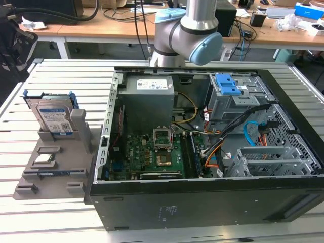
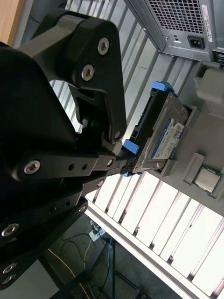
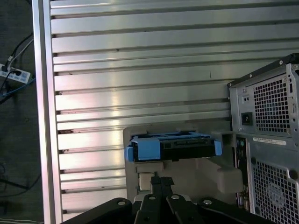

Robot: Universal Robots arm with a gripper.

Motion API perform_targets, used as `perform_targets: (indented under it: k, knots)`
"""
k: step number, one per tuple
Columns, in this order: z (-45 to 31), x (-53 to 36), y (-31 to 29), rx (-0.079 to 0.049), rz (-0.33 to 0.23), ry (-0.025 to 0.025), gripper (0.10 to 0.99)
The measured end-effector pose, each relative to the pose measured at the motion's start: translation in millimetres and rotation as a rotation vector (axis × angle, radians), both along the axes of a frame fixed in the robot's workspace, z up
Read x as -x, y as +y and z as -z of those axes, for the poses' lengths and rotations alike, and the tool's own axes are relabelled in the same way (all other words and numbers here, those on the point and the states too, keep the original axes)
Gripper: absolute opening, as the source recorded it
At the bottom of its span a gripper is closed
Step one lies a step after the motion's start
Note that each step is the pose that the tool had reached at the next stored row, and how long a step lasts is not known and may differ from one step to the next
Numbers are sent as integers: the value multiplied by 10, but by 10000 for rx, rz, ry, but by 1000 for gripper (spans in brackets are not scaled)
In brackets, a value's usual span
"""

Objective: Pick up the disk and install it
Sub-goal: 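Pick up the disk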

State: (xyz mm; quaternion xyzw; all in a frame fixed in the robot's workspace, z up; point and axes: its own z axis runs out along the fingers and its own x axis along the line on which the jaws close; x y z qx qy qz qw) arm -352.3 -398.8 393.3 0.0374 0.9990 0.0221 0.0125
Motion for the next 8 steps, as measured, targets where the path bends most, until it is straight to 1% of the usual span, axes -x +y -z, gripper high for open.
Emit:
perform_targets:
  k: [3, 5, 7, 8]
  knots:
    - [0, 1, 0, -1, -17, 0, 106]
    - [0, 2, 0, 0, -122, 0, 106]
    - [0, 2, 0, 0, -324, 1, 106]
    - [0, 2, 0, -1, -645, 0, 106]
